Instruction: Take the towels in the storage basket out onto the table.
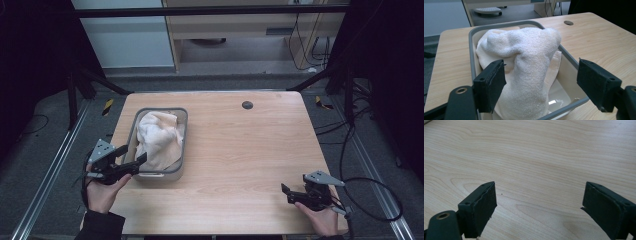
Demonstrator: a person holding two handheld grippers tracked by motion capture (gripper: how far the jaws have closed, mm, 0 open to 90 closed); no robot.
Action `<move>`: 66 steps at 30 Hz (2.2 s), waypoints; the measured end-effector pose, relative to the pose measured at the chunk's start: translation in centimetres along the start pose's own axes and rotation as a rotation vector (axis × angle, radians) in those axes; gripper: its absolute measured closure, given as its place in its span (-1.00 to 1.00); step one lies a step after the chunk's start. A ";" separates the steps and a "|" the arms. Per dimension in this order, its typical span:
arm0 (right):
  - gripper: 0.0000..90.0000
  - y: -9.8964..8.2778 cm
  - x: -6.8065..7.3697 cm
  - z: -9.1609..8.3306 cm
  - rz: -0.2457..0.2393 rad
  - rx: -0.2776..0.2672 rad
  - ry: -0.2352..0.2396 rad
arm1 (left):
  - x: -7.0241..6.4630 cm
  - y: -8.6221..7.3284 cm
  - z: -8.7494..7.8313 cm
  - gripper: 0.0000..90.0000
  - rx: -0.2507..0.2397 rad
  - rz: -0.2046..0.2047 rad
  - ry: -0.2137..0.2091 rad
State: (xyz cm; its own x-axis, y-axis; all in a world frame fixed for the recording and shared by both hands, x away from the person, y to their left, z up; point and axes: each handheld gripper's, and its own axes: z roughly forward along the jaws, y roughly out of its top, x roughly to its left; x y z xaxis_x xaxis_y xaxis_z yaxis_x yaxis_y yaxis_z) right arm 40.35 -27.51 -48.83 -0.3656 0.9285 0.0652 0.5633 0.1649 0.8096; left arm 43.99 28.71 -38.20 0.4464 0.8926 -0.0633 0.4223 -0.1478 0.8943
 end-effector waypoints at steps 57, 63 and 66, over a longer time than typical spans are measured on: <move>-0.72 -0.1 0.1 0.3 0.004 0.022 0.025 | 0.4 -0.9 7.2 -0.32 0.197 0.090 0.048; -0.73 -0.1 0.2 0.3 0.014 0.023 0.030 | 0.3 -0.9 8.0 -0.16 0.230 0.120 0.068; -0.72 -0.1 0.1 0.3 0.005 0.025 0.027 | 0.2 -0.9 8.1 -0.09 0.236 0.125 0.069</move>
State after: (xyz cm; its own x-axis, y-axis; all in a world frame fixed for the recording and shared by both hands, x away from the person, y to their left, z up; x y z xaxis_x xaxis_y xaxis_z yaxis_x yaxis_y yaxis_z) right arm 40.48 -27.29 -49.12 -0.3829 0.9199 0.0851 0.5830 0.1692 0.7946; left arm 50.10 25.59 -42.63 0.4553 0.8868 0.0791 0.5431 -0.3470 0.7646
